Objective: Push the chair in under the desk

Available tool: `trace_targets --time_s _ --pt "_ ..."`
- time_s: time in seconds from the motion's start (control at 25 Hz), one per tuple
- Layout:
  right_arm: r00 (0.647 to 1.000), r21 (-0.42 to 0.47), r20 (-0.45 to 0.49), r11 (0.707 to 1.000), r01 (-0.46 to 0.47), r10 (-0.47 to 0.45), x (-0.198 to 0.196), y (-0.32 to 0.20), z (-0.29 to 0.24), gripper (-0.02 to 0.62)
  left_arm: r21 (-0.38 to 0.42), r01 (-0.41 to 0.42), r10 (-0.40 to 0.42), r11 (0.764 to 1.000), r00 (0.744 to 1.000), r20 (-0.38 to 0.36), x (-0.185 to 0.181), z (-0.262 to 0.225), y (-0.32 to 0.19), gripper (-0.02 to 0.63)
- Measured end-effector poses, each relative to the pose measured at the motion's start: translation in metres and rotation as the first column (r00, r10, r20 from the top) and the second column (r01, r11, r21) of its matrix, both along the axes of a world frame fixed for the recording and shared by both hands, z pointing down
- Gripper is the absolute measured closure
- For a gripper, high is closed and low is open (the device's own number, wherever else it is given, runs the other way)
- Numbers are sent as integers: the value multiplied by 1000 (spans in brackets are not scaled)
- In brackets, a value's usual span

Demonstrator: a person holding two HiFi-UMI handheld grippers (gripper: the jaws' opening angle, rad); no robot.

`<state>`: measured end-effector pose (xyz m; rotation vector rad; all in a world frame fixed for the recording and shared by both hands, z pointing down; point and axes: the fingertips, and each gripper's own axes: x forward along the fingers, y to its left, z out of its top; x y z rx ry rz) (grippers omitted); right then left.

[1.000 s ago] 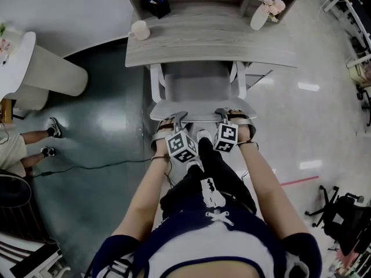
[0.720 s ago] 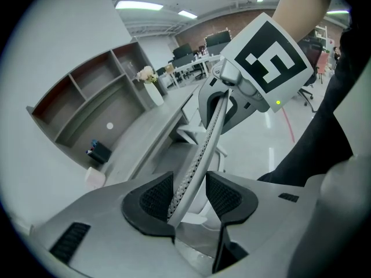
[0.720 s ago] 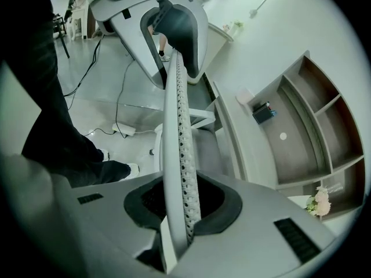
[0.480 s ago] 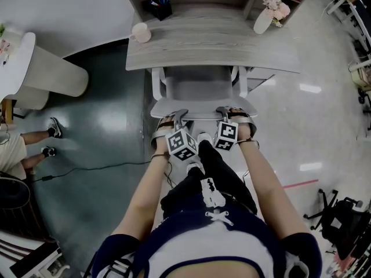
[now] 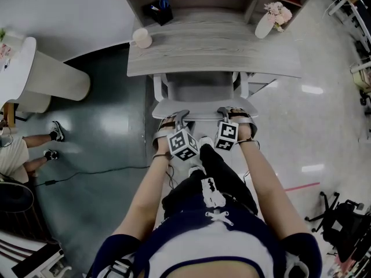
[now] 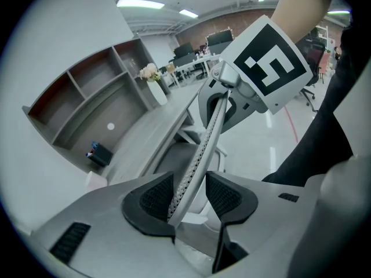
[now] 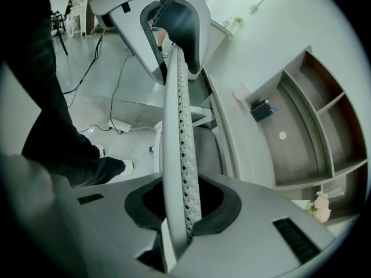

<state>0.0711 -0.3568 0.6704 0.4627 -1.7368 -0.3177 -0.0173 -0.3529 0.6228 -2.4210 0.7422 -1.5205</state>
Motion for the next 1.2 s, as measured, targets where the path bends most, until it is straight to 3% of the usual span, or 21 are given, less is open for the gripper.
trace_targets --time_s 0.44,0.52,0.68,0.84,0.92,0.96,1.0,1.12,1.2 --pt "999 31 1 999 -44 44 4 -12 2 526 -47 -3 4 999 1000 8 1 1 -6 426" --pt "996 32 25 995 -90 89 7 -9 -2 476 -113 -5 3 994 1000 -18 1 2 -2 430" --pt "994 25 52 995 -99 98 10 5 -23 457 -234 -3 -20 972 995 -95 0 -7 3 428" --pt "971 7 192 989 -148 144 13 22 -61 457 -251 16 -66 968 979 -191 -4 -32 3 430" --pt "920 2 335 977 -215 202 13 25 -90 463 -219 62 -126 974 947 -294 -7 -56 -4 499" --pt "881 4 415 967 -254 230 12 24 -106 534 -208 86 -157 974 922 -355 -8 -70 -8 517" --pt "834 -2 492 958 -288 252 12 24 -123 566 -205 105 -184 973 891 -415 -9 -85 -11 524" --pt "687 -54 665 936 -349 294 7 24 -165 572 -230 131 -244 964 774 -584 -7 -126 -11 589" --pt "593 -92 741 923 -374 314 1 26 -187 574 -247 124 -262 961 692 -672 -3 -147 -6 597"
